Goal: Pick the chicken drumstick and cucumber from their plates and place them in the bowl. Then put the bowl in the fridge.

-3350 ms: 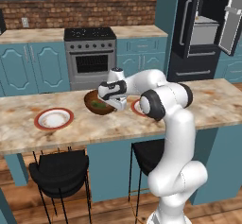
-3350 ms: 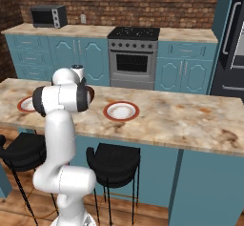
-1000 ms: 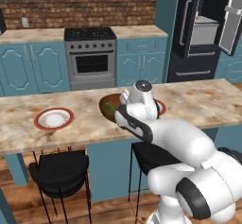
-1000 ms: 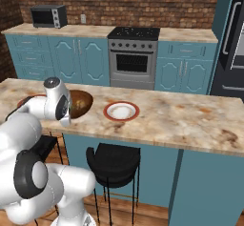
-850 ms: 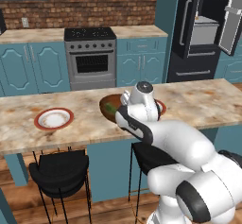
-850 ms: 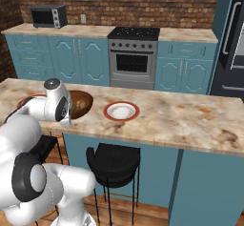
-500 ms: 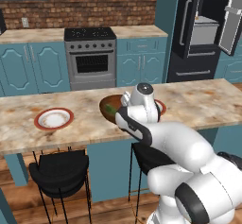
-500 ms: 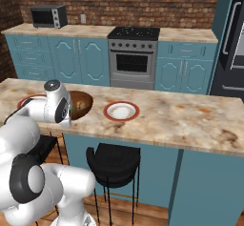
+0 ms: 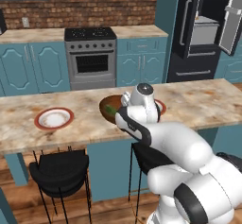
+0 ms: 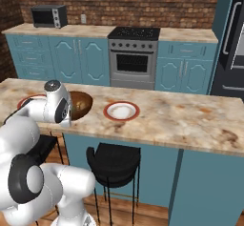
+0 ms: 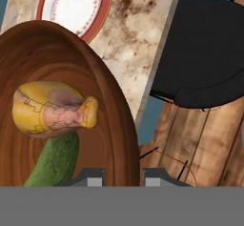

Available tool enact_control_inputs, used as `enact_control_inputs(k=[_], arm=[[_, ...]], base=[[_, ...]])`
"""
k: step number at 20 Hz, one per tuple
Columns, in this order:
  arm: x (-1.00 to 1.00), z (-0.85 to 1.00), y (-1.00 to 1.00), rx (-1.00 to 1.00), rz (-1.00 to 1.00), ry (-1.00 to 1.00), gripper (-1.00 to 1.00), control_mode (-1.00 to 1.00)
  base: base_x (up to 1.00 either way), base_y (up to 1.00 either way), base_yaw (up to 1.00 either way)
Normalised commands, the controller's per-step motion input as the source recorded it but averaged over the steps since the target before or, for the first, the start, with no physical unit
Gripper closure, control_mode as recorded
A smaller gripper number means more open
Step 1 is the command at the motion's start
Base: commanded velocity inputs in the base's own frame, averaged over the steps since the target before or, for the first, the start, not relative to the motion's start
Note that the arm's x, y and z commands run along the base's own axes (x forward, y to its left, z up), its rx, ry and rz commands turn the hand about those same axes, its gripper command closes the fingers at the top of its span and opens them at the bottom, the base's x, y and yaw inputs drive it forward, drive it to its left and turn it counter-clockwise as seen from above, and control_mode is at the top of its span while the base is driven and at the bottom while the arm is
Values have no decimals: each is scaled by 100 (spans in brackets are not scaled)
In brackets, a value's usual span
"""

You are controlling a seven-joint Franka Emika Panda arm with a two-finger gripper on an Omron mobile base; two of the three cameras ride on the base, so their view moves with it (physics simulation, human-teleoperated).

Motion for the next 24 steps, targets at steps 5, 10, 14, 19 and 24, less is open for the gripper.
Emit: enact_control_inputs(k=[5, 10, 14, 19, 24], arm=[[0, 0, 0, 0, 0, 0, 100, 100], [0, 0, 0, 0, 0, 0, 100, 100], [0, 0, 0, 0, 0, 0, 100, 100], [0, 0, 0, 0, 0, 0, 100, 100], [0, 0, 0, 0, 0, 0, 100, 100]], base=[[-43, -24, -11], [0, -26, -74], [19, -40, -48], [45, -52, -18], [63, -58, 0]])
